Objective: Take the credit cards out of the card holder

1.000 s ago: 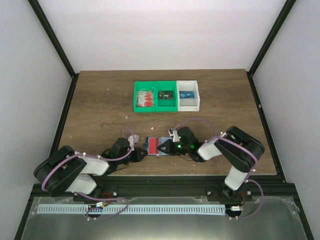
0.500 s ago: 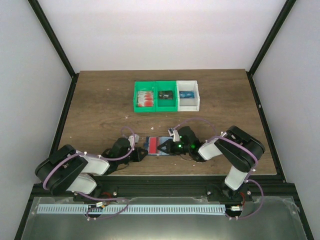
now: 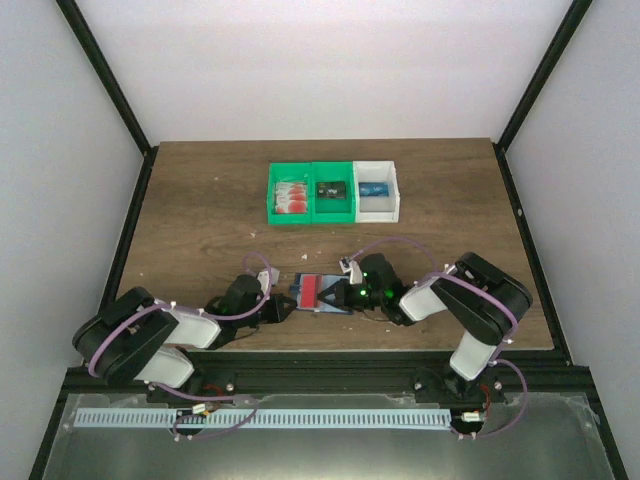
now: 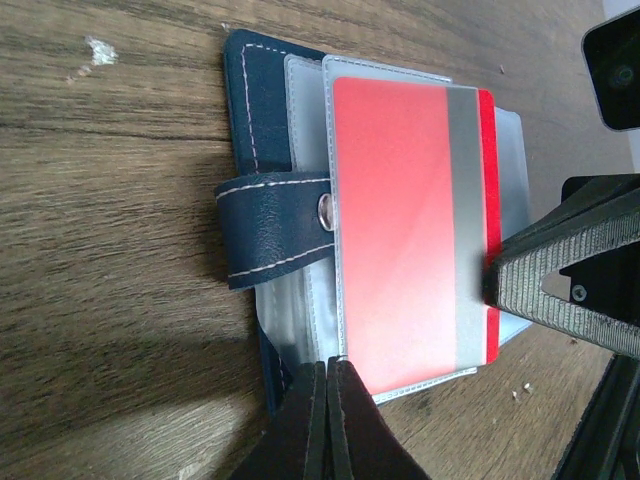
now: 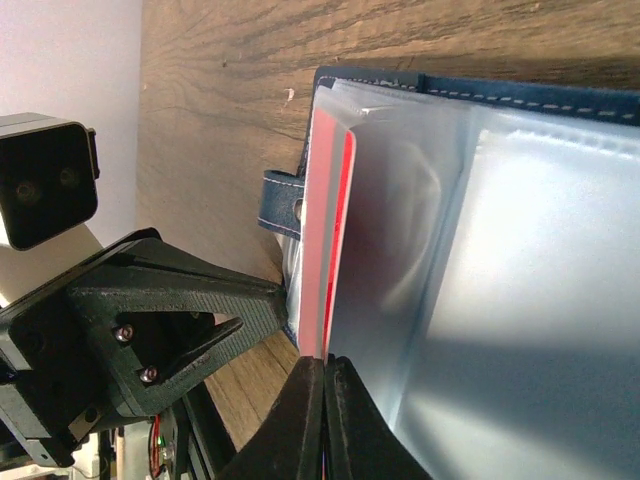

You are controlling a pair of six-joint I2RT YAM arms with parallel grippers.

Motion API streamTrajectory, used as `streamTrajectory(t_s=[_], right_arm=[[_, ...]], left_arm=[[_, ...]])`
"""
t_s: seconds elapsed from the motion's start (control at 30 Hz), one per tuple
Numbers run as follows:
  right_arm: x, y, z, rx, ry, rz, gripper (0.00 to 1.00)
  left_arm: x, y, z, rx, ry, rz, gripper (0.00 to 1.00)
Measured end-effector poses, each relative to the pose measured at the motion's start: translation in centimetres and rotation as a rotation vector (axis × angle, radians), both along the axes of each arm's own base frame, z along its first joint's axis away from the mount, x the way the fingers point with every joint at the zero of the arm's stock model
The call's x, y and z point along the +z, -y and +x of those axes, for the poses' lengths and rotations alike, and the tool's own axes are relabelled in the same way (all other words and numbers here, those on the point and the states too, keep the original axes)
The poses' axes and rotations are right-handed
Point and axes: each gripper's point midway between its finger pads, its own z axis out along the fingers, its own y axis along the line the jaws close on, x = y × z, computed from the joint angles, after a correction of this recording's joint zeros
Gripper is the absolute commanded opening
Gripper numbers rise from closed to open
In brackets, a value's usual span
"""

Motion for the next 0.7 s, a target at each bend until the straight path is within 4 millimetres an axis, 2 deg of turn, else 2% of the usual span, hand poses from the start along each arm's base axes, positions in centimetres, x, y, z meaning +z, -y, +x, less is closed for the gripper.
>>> streamTrajectory(t_s=[0.1,0.17,0.33,0.4,0.47,0.7], right_arm=[[0.11,0.01,0.01,0.001,0.002,0.002,0.05],[0.12,0.00,-0.01,0.002,0.001,0.003,0.01],[-0.02,0.13,-0.15,0.001,-0.003,0.002,0.01],[-0.11,0.22,-0.24,0.000,-0.006,0.002,0.10],[-0.12,0.26,-0.26,-0.003,-0.010,0.002,0.01],[-0.14,0.62,-0.51,-0.011,-0.014,0.009,0.01]], left_arm=[[0.00,0.03,0.03,0.000,0.001,-0.001,0.00],[-0.01,0.06,0.05,0.000,0.001,-0.002,0.00],[-0.02,0.12,0.10,0.001,0.000,-0.006,0.00],[-0.01,0.14,0.13,0.003,0.000,-0.008,0.00],[-0.01,0.16,0.15,0.004,-0.001,-0.009,0.00],[-0.01,0.18,0.19,0.011,-0.007,-0.015,0.00]])
